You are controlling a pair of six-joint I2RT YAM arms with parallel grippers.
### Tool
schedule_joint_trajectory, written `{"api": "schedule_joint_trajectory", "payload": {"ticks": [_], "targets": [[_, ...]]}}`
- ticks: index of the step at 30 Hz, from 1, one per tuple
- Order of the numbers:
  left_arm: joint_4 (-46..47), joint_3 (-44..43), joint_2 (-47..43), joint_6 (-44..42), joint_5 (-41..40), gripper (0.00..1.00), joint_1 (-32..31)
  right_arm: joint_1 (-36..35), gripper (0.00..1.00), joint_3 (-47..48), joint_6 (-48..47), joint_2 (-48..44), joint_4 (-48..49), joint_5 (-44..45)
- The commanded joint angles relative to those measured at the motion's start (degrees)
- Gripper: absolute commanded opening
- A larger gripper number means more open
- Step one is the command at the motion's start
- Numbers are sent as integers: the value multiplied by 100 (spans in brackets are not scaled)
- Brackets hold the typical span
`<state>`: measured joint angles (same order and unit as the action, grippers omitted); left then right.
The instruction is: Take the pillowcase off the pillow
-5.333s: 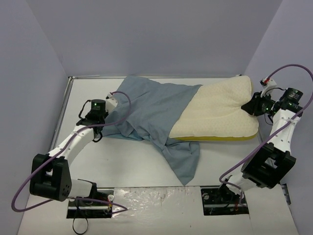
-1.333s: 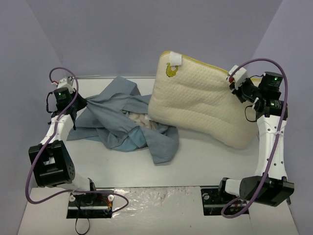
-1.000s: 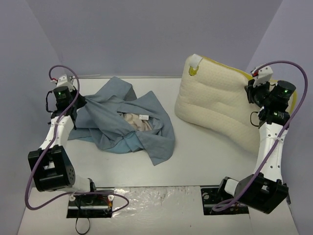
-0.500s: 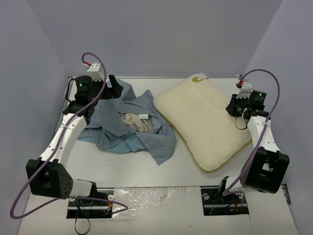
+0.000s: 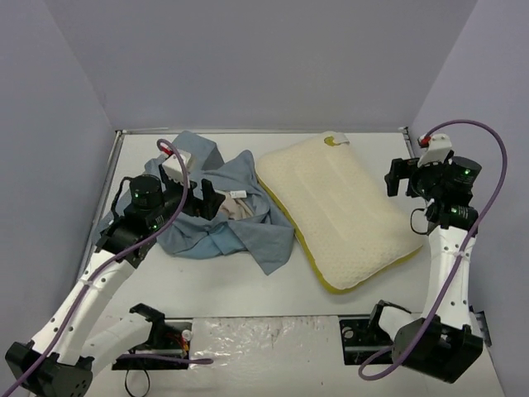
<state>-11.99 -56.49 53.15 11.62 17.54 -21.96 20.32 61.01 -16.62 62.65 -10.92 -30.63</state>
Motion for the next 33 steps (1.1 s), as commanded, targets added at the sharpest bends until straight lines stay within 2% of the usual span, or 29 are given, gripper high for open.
{"api": "schedule_joint_trajectory", "payload": {"ticks": [1, 5, 11, 13, 20, 33], "targets": [[-576, 295, -566, -300, -216, 94, -159, 7, 100, -387, 213, -472, -227, -294], [-665, 752, -1226, -379, -330, 94, -317, 86, 100, -520, -236, -1104, -543, -663], [-523, 1140, -1948, -538, -795, 94, -467, 95, 100, -871, 370, -1624, -534, -593], [-524, 1184, -2027, -555, -901, 94, -459, 78, 100, -1013, 632, -1625, -420, -243], [-603, 1184, -1869, -608, -1007, 94, -468, 87, 100, -907, 828, -1563, -235, 619], [-691, 1202, -1790, -652, -1315, 94, -529, 87, 100, -995, 538, -1695, -165, 752]]}}
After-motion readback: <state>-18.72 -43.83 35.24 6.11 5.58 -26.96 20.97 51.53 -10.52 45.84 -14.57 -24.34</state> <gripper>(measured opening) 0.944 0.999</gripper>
